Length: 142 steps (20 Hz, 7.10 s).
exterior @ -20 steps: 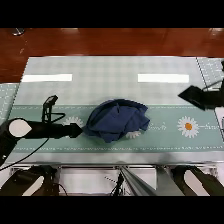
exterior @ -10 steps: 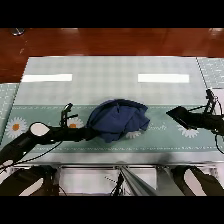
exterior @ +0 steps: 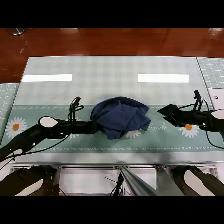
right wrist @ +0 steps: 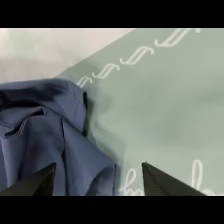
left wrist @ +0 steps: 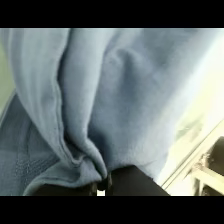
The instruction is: Fold the shirts.
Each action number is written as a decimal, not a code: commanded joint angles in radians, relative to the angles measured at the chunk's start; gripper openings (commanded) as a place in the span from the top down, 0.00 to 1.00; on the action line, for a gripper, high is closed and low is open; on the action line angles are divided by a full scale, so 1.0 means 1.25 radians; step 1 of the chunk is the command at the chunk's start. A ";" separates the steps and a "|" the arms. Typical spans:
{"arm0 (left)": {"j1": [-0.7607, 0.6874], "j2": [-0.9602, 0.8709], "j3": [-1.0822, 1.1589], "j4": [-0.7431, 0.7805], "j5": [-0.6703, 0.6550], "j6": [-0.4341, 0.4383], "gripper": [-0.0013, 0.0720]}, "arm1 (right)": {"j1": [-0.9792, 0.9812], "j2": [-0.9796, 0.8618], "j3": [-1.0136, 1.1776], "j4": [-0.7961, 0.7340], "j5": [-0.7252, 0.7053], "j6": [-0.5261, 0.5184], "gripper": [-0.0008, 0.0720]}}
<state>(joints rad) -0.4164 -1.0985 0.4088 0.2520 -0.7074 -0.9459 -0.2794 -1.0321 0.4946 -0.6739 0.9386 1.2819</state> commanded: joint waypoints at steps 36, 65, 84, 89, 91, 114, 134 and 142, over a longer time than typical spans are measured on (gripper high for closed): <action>0.452 0.017 1.209 0.404 -0.530 -0.288 0.94 | 0.254 -0.110 1.324 -0.359 0.178 0.155 0.96; 0.040 -0.039 0.447 0.959 0.018 -0.671 0.94 | 0.254 -0.024 0.454 -0.684 0.069 0.343 0.96; 0.628 0.017 0.218 0.512 -0.448 -0.289 0.15 | -0.093 0.031 0.340 -0.392 0.184 0.192 0.14; 0.581 0.016 0.095 0.460 -0.381 -0.267 0.01 | -0.093 0.169 0.065 -0.284 0.170 0.123 0.14; 0.558 0.010 0.072 0.392 -0.358 -0.233 0.02 | -0.093 0.181 0.008 -0.284 0.173 0.122 0.14; 0.328 -0.081 0.144 0.135 -0.275 -0.055 0.94 | 0.241 -0.050 -0.050 0.011 -0.038 0.080 0.14; 0.810 0.083 1.188 -0.038 -0.352 -0.188 0.94 | 0.105 -0.031 1.354 -0.237 0.323 0.150 0.96; 0.793 0.320 1.252 0.437 -0.505 -0.307 0.94 | 0.101 0.318 1.178 -0.544 0.425 0.191 0.96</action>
<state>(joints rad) 0.6319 -0.7959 1.9701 0.5518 -1.2808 -1.2716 -0.1513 -0.7593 2.0205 -1.1866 1.3773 1.4822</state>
